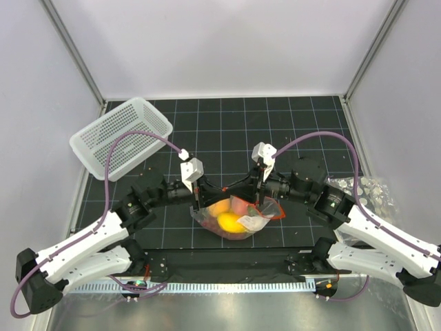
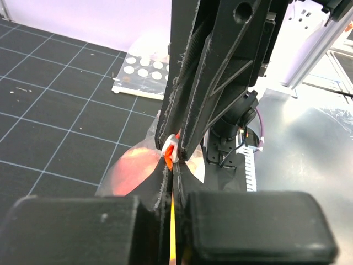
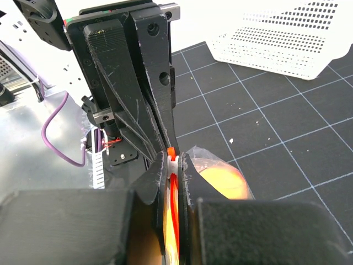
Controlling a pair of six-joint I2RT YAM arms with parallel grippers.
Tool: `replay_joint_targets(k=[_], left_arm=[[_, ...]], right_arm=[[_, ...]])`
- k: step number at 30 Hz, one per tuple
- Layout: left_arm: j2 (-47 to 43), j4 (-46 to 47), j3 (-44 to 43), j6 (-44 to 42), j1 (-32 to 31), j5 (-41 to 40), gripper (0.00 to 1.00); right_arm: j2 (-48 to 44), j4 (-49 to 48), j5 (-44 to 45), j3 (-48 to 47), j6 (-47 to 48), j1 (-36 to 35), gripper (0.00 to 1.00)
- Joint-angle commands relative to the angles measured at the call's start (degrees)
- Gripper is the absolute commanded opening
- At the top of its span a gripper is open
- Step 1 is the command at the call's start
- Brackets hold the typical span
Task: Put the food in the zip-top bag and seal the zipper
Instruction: Zip the zipper food storage bag at the center of the board.
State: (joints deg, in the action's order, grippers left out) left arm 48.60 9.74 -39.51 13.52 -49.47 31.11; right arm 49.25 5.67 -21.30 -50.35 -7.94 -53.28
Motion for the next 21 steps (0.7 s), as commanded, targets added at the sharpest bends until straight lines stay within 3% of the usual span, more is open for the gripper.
replay_joint_targets(k=[1,3,13,16,17,20,21], left_arm=[[0.09,3.36,-0.66,0.19,0.17,0.79,0.0],[-0.69,3.36,-0.49,0.02,0.08,0.18,0.0],[-13.52,3.27,6.46,0.63,0.08,-25.47,0.0],[-17.04,-0.23,7.42,0.37,0.08,-38.02,0.0],[-19.05,-1.2,7.95,0.8,0.17,-46.84,0.0],[-24.57,-6.12,9.27,2.9,0.17,-62.44,0.0],[-25.82,-7.96,9.53,3.26,0.08,-72.67,0.0]], right_arm=[[0.67,-2.25,-2.43,-2.83,-1.02,-0.34,0.01],[0.67,-1.98,-2.17,-2.74,-0.15,-0.34,0.01],[3.21,-1.63,5.57,-1.77,2.49,-0.34,0.01],[5.32,-0.4,6.44,-2.74,2.76,-0.34,0.01],[5.59,0.3,6.71,-3.26,2.85,-0.34,0.01],[6.29,1.35,8.55,-3.7,2.93,-0.34,0.01],[6.21,1.79,9.6,-3.88,2.94,-0.34,0.01]])
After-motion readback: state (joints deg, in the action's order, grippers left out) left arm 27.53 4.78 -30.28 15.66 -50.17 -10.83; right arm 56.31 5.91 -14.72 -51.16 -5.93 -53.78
